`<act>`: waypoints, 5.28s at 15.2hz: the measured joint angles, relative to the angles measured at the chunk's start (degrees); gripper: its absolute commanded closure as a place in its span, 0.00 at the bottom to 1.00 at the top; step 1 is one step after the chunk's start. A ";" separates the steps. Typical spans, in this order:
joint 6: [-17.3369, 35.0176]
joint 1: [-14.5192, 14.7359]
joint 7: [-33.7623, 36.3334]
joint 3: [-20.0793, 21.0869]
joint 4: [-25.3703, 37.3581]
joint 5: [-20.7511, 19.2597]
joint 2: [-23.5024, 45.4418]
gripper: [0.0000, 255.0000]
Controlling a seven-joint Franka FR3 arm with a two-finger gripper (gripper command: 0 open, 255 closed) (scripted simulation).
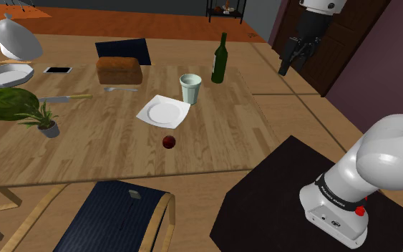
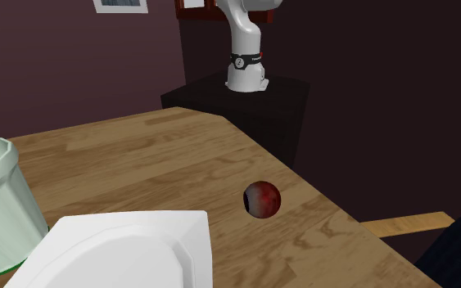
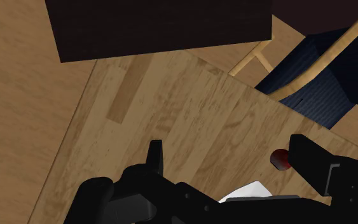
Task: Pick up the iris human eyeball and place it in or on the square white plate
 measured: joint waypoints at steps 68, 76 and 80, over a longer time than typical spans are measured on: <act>57.77 16.23 26.98 12.45 29.30 -3.77 80.64 1.00; 53.75 15.64 26.75 13.08 28.54 -3.17 75.82 1.00; 51.56 15.51 26.81 13.38 28.38 -2.86 73.45 1.00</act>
